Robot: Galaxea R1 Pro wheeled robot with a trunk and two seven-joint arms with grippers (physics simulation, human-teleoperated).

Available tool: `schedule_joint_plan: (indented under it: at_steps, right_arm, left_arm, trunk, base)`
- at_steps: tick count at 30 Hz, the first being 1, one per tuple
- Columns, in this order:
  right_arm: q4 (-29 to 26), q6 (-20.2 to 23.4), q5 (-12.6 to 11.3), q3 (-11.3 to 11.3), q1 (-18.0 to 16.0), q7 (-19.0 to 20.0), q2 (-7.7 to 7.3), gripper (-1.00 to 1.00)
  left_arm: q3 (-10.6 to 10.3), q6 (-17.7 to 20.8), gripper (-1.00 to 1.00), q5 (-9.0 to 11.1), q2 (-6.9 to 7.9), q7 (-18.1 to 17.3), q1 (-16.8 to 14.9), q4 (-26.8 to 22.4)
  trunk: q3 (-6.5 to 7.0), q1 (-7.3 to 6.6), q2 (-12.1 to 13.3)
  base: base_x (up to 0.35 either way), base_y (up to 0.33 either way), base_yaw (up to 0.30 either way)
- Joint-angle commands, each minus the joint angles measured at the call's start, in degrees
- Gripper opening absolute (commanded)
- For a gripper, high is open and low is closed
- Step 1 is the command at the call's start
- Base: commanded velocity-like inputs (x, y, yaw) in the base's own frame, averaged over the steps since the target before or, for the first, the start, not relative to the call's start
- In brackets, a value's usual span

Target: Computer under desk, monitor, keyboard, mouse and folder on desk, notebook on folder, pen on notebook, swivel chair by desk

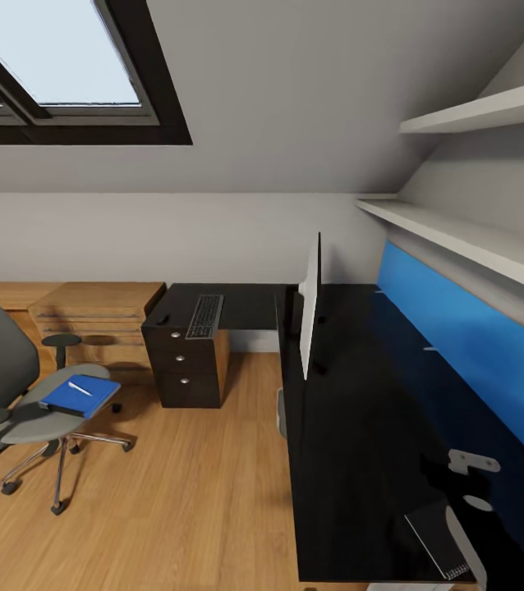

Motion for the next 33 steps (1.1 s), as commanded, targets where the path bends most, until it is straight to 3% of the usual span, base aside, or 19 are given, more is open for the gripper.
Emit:
schedule_joint_plan:
  at_steps: [1, 5, 12, 15, 22, 25, 33]
  right_arm:
    - [1.06, -0.55, 0.02, 0.11, -0.50, -0.27, -0.08, 1.00]
    - [4.58, -3.60, 1.89, 0.11, -1.87, -0.13, -0.24, 1.00]
    - [7.20, -4.86, 2.39, 0.09, -2.49, 0.46, -1.24, 1.00]
    - [12.35, -6.07, 2.18, 0.04, -4.64, 3.08, -2.95, 1.00]
    - [22.49, -9.81, 2.09, 0.03, -9.38, 6.86, -4.62, 1.00]
    - [28.05, -11.03, 1.97, 0.02, -11.96, 10.52, -5.69, 1.00]
    - [29.65, -11.19, 1.94, 0.02, -12.79, 12.21, -6.04, 1.00]
  left_arm:
    - [-0.13, 0.12, 1.00, 0.46, 0.01, 0.30, 0.00, -0.12]
    - [-0.13, 0.14, 1.00, 0.47, -0.02, 0.28, 0.00, -0.12]
    - [-0.13, 0.11, 1.00, 0.47, -0.05, 0.29, 0.00, -0.12]
    - [-0.15, 0.08, 1.00, 0.47, -0.06, 0.30, 0.00, -0.12]
    - [-0.15, 0.06, 1.00, 0.47, -0.06, 0.26, 0.00, -0.25]
    - [-0.20, -0.01, 1.00, 0.53, -0.06, 0.23, 0.00, -0.74]
    - [-0.14, -0.04, 1.00, 0.70, -0.06, 0.24, 0.00, -4.86]
  trunk:
    - [-0.12, 0.04, -0.13]
    - [-0.12, 0.04, -0.13]
    - [-0.12, 0.04, -0.13]
    - [-0.12, 0.04, -0.13]
    - [-0.12, 0.04, -0.13]
    - [-0.12, 0.04, -0.13]
    - [-0.66, 0.70, -1.33]
  base:
    - [0.005, -0.001, 0.000]
    - [0.003, -0.001, 0.000]
    - [0.000, 0.000, 0.000]
    - [0.000, 0.000, 0.000]
    - [0.000, 0.000, 0.000]
    - [0.000, 0.000, 0.000]
    - [0.000, 0.000, 0.000]
